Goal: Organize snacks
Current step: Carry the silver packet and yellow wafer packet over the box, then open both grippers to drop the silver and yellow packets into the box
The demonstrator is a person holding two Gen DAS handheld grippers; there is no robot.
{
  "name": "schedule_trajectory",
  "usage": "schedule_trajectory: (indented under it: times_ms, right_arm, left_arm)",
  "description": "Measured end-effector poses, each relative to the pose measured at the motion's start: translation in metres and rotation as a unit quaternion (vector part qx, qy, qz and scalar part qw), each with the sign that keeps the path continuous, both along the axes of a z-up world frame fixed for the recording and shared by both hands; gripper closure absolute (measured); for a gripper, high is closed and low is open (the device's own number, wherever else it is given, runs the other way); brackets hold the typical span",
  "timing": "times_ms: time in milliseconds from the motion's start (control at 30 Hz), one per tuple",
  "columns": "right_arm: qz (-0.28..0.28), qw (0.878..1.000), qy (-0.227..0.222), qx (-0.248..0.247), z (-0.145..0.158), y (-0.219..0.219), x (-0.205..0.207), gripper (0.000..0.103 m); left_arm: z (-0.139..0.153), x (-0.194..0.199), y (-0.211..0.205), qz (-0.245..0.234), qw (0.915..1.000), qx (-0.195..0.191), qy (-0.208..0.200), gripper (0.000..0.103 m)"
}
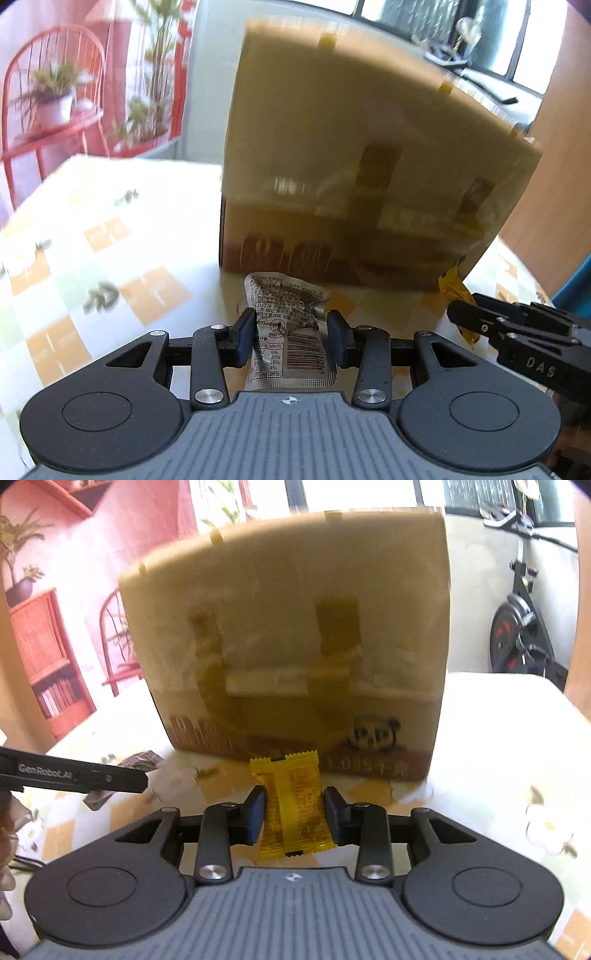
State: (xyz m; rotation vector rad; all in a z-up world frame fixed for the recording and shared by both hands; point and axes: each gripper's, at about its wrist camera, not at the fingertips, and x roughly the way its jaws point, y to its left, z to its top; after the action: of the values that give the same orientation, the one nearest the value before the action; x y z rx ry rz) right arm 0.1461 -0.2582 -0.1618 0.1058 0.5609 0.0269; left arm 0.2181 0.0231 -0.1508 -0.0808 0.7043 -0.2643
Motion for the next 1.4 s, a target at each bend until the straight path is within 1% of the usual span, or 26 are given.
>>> schedule_trajectory:
  times_ms: [167,333,467,567,667,800,867,1033,1167,1200,1267,1300,1333,1367,1400]
  right_arm:
    - [0.005,0.999,-0.052,-0.002,0.037,0.003,-0.003,0.067]
    - [0.014,0.993,-0.114,-0.006,0.080,0.006,-0.004,0.067]
    - [0.026,0.988,-0.150,-0.011,0.109,0.009,-0.004,0.067]
    - [0.034,0.985,-0.167,-0.024,0.125,0.012,0.001,0.067]
    - [0.034,0.983,-0.173,-0.041,0.136,0.013,0.010,0.067]
    - [0.025,0.983,-0.171,-0.057,0.149,0.008,0.034,0.067]
    - [0.009,0.985,-0.162,-0.055,0.154,0.000,0.052,0.067]
    - [-0.036,0.991,-0.122,-0.042,0.159,-0.025,0.103,0.067]
    - [-0.063,0.993,-0.098,-0.029,0.160,-0.038,0.132,0.066]
    - [-0.068,0.993,-0.091,-0.024,0.159,-0.040,0.137,0.064]
    - [-0.074,0.994,-0.082,-0.021,0.158,-0.042,0.143,0.062]
    - [-0.075,0.994,-0.079,-0.023,0.157,-0.042,0.144,0.057]
    - [-0.076,0.994,-0.078,-0.026,0.157,-0.041,0.143,0.055]
    - [-0.075,0.994,-0.079,-0.027,0.156,-0.041,0.141,0.049]
    - [-0.070,0.994,-0.081,-0.026,0.157,-0.040,0.139,0.044]
  left_arm:
    - [0.043,-0.005,0.001,-0.027,0.9974,0.001,-0.067,0.059]
    - [0.091,-0.005,-0.002,-0.055,0.9896,-0.011,-0.133,0.059]
    - [0.118,0.000,-0.008,-0.069,0.9837,-0.022,-0.165,0.059]
    - [0.130,0.009,-0.017,-0.073,0.9809,-0.025,-0.178,0.059]
    - [0.142,0.024,-0.023,-0.082,0.9818,-0.033,-0.168,0.059]
    - [0.152,0.059,-0.030,-0.075,0.9844,-0.035,-0.156,0.059]
    - [0.153,0.076,-0.030,-0.073,0.9870,-0.039,-0.137,0.059]
    - [0.148,0.118,-0.036,-0.057,0.9921,-0.025,-0.109,0.059]
    - [0.140,0.137,-0.036,-0.050,0.9946,-0.013,-0.089,0.057]
    - [0.139,0.139,-0.036,-0.048,0.9951,-0.010,-0.086,0.056]
    - [0.138,0.141,-0.031,-0.047,0.9955,-0.009,-0.082,0.044]
    - [0.139,0.140,-0.029,-0.046,0.9953,-0.010,-0.085,0.041]
    - [0.140,0.137,-0.026,-0.046,0.9950,-0.009,-0.088,0.035]
    - [0.140,0.135,-0.024,-0.046,0.9948,-0.005,-0.091,0.031]
    - [0.141,0.133,-0.023,-0.045,0.9946,0.000,-0.094,0.029]
